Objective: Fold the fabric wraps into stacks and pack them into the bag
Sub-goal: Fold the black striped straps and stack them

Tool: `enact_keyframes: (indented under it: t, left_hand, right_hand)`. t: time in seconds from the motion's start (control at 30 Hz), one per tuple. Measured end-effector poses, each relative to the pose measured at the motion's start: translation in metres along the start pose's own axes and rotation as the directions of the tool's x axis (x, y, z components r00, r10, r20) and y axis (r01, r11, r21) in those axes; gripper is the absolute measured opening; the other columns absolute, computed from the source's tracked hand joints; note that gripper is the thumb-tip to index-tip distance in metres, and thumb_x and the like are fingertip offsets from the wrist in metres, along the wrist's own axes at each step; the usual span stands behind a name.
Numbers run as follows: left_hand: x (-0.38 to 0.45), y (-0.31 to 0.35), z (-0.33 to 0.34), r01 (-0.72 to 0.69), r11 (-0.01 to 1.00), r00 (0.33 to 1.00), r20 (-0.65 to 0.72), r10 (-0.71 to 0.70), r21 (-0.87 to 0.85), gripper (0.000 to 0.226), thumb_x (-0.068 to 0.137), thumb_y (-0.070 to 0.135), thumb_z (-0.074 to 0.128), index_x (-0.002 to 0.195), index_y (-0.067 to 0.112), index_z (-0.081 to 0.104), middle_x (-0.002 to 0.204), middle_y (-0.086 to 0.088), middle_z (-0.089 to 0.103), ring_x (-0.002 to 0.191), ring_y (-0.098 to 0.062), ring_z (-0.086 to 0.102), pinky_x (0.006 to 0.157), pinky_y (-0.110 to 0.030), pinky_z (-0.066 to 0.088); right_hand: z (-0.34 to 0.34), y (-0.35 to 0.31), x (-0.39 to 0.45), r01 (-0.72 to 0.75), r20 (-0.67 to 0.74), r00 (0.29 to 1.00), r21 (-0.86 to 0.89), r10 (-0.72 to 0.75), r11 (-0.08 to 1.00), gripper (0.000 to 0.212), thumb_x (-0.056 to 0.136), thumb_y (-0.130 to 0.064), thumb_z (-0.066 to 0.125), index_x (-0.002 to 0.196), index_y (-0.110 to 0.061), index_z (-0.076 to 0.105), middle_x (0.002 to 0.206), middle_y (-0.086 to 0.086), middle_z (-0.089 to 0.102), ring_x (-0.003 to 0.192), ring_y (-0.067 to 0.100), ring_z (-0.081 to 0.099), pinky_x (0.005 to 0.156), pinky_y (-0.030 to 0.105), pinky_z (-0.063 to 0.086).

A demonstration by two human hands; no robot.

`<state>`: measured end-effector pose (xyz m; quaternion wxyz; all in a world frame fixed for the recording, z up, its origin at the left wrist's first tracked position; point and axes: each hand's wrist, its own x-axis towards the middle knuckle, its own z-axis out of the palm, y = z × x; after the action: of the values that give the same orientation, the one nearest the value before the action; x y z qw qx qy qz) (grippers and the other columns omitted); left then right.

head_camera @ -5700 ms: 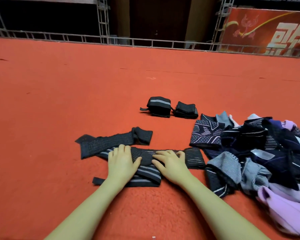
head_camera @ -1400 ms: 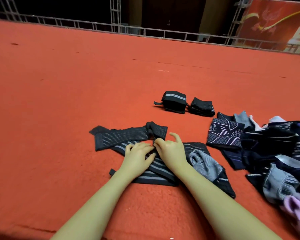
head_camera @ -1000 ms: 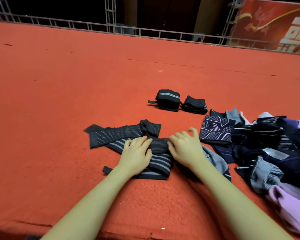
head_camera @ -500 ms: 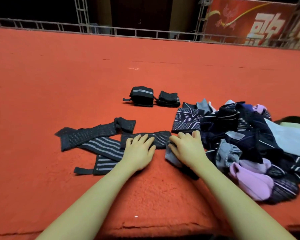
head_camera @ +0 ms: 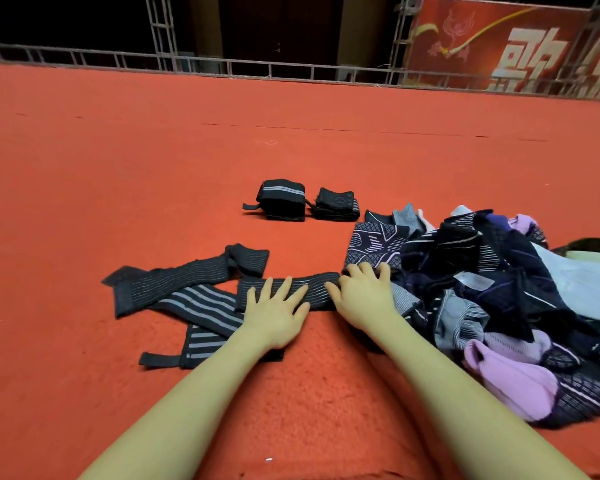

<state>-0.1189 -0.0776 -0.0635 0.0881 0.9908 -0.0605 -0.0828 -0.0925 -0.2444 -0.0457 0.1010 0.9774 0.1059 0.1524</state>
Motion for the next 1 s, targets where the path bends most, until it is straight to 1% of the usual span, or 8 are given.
enact_keyframes:
  t: [0.13, 0.23, 0.3, 0.43, 0.6, 0.7, 0.8, 1.0]
  left_hand:
    - [-0.001, -0.003, 0.005, -0.014, 1.000, 0.999, -0.038, 0.014, 0.016, 0.052, 0.099, 0.054, 0.011, 0.150, 0.043, 0.006, 0.160, 0.008, -0.003, 0.147, -0.026, -0.007, 0.116, -0.052, -0.006]
    - [-0.002, -0.003, 0.007, -0.027, 0.999, 0.996, -0.080, 0.029, 0.027, 0.052, 0.099, 0.054, 0.012, 0.150, 0.044, 0.005, 0.160, 0.007, -0.001, 0.147, -0.027, -0.006, 0.115, -0.051, -0.006]
    - [-0.005, -0.003, 0.009, -0.045, 0.999, 0.993, -0.111, 0.048, 0.027, 0.052, 0.100, 0.053, 0.014, 0.150, 0.043, 0.008, 0.160, 0.007, 0.002, 0.147, -0.027, -0.004, 0.116, -0.049, -0.004]
    - [-0.006, -0.003, 0.008, -0.064, 0.997, 0.970, -0.234, 0.070, 0.031, 0.052, 0.100, 0.049, 0.020, 0.150, 0.033, 0.022, 0.159, 0.004, 0.016, 0.146, -0.022, 0.008, 0.116, -0.042, 0.004]
    - [0.000, -0.002, 0.010, -0.115, 0.992, 0.973, -0.197, 0.121, 0.042, 0.052, 0.101, 0.048, 0.019, 0.150, 0.032, 0.023, 0.158, 0.004, 0.017, 0.145, -0.019, 0.011, 0.115, -0.039, 0.011]
    - [0.003, -0.004, 0.009, -0.120, 0.993, 0.984, -0.134, 0.120, 0.005, 0.050, 0.102, 0.045, 0.019, 0.150, 0.032, 0.023, 0.159, 0.004, 0.014, 0.146, -0.017, 0.006, 0.116, -0.040, 0.007]
    - [-0.001, -0.014, 0.004, -0.081, 0.996, 0.970, -0.226, 0.084, 0.021, 0.047, 0.102, 0.042, 0.024, 0.146, 0.028, 0.035, 0.156, 0.004, 0.024, 0.144, -0.017, 0.016, 0.115, -0.038, 0.008]
    - [-0.018, -0.048, 0.002, -0.031, 1.000, 0.937, -0.349, 0.030, 0.003, 0.064, 0.088, 0.050, 0.011, 0.125, 0.032, 0.060, 0.142, 0.011, 0.045, 0.132, -0.012, 0.034, 0.101, -0.032, 0.012]
  right_hand:
    - [0.018, -0.011, -0.001, -0.076, 0.044, 0.996, -0.021, 0.077, 0.997, 0.058, 0.096, -0.053, 0.035, 0.120, -0.007, 0.062, 0.138, 0.011, 0.044, 0.129, 0.028, 0.034, 0.099, 0.044, 0.004]
    - [0.021, -0.019, -0.002, -0.144, 0.011, 0.990, 0.092, 0.144, 0.985, 0.049, 0.068, -0.043, 0.079, 0.087, 0.001, 0.068, 0.109, 0.018, 0.062, 0.104, 0.035, 0.057, 0.090, 0.044, 0.022]
    - [0.023, -0.022, -0.001, -0.160, -0.065, 0.982, 0.200, 0.176, 0.967, 0.045, 0.052, -0.030, 0.089, 0.076, -0.001, 0.063, 0.092, 0.018, 0.064, 0.088, 0.036, 0.061, 0.083, 0.044, 0.026]
    - [0.008, -0.016, 0.004, -0.195, -0.124, 0.957, 0.389, 0.261, 0.900, 0.013, 0.083, -0.015, 0.061, 0.091, -0.013, 0.051, 0.089, 0.003, 0.060, 0.096, 0.029, 0.053, 0.089, 0.041, 0.021]
    - [0.001, 0.003, 0.009, -0.192, -0.338, 0.877, 0.405, 0.341, 0.894, 0.019, 0.074, -0.005, 0.066, 0.084, -0.012, 0.052, 0.070, 0.004, 0.059, 0.073, 0.031, 0.057, 0.082, 0.041, 0.023]
    - [0.007, -0.003, 0.005, -0.084, -0.401, 0.875, 0.427, 0.271, 0.901, 0.015, 0.076, -0.010, 0.069, 0.082, -0.012, 0.056, 0.066, 0.001, 0.060, 0.066, 0.028, 0.058, 0.080, 0.039, 0.024]
    - [0.006, -0.021, 0.003, 0.066, -0.472, 0.867, 0.428, 0.161, 0.901, 0.006, 0.080, -0.020, 0.060, 0.080, -0.015, 0.064, 0.061, -0.003, 0.062, 0.061, 0.024, 0.059, 0.079, 0.035, 0.028]
    - [0.010, -0.059, 0.010, 0.209, -0.368, 0.928, 0.389, -0.056, 0.897, 0.021, 0.077, -0.033, 0.054, 0.076, -0.023, 0.072, 0.074, -0.008, 0.071, 0.068, 0.017, 0.066, 0.094, 0.037, 0.025]
